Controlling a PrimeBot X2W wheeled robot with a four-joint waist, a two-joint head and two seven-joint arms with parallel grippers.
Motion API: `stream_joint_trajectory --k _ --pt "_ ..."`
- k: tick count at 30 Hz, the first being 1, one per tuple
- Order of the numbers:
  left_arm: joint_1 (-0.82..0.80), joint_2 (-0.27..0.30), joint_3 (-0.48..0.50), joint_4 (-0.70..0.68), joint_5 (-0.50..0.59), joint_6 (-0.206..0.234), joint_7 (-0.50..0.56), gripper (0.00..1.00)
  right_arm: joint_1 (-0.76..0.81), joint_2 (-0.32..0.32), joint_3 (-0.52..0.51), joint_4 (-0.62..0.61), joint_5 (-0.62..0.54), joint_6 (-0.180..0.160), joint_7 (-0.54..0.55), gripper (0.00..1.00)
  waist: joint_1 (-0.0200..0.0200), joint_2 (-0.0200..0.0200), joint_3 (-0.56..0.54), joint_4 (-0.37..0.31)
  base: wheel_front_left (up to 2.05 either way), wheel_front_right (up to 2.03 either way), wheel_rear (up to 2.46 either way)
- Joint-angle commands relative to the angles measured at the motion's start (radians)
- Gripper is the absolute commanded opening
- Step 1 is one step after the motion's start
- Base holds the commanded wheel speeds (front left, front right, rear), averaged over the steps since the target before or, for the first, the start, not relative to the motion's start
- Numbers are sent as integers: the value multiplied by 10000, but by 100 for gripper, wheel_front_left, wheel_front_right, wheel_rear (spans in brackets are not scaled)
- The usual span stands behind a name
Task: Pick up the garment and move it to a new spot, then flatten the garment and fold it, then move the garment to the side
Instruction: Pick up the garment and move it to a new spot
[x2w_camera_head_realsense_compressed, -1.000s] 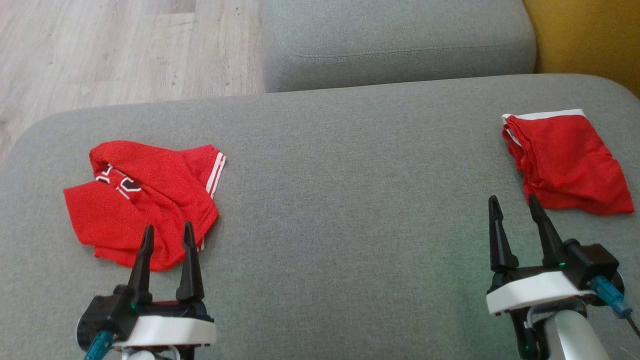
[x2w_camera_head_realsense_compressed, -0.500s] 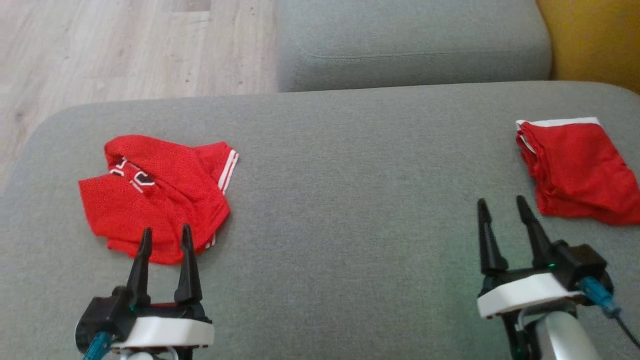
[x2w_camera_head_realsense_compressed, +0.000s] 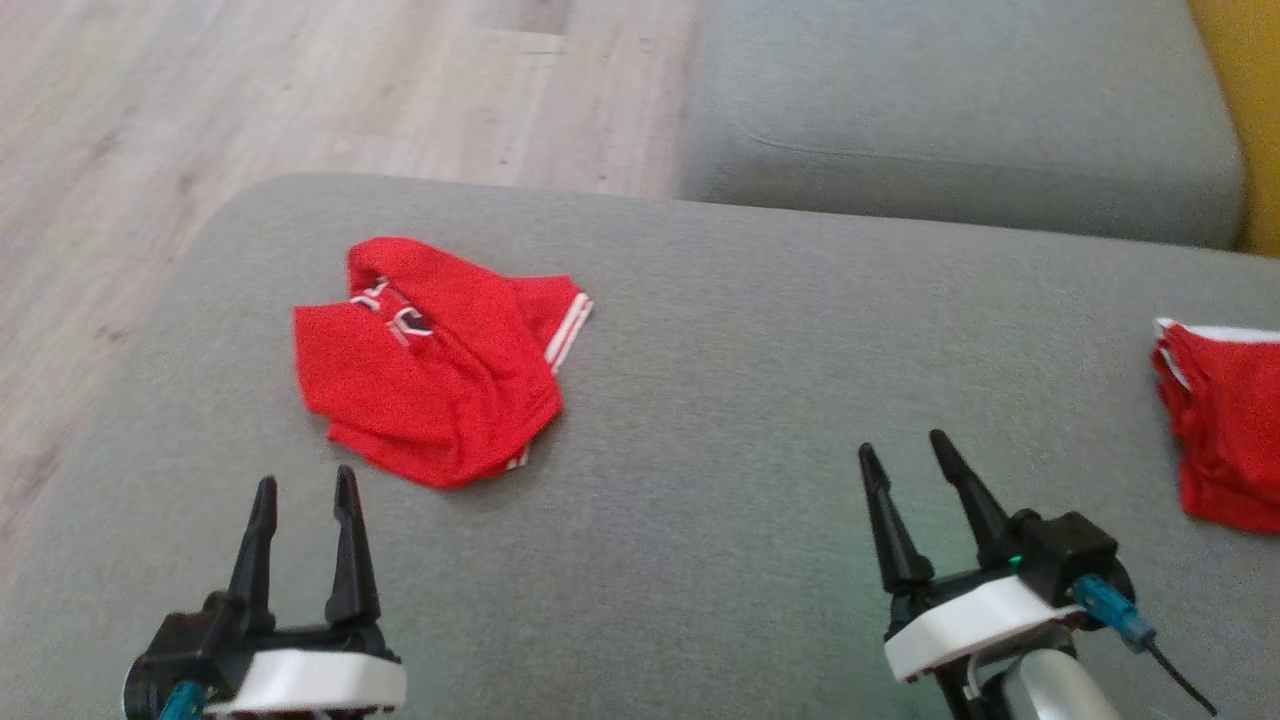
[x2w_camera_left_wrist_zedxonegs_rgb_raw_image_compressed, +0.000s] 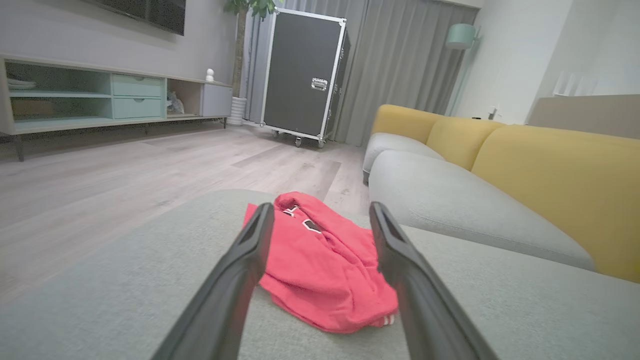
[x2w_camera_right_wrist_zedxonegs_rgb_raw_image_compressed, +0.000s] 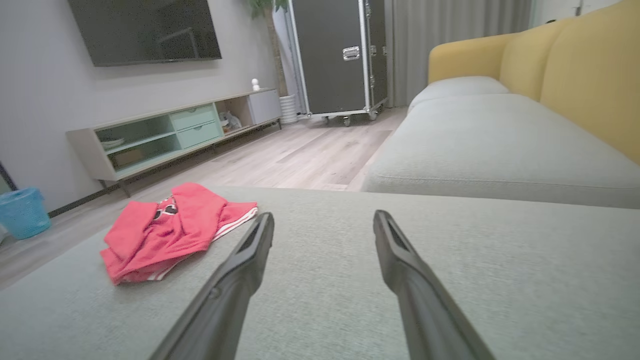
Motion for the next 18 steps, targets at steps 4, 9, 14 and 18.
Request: stream_joint_trajectory --k 4,9,14,18 --pt "-107 66 561 -209 200 -23 -95 100 -166 -24 624 -173 292 -7 -107 100 0 -1 -198 808 0 0 0" --pt "-32 66 660 -176 277 -86 -95 100 -143 -24 843 -104 481 -7 -107 100 0 -1 -266 1159 0 0 0" --pt "17 66 725 -176 302 -110 -95 100 -125 -24 942 -60 574 -7 -107 100 0 -1 -284 1280 0 0 0" --pt "32 66 771 -206 317 -115 -95 100 -138 -24 936 -64 592 -7 -107 100 0 -1 -214 1240 0 0 0"
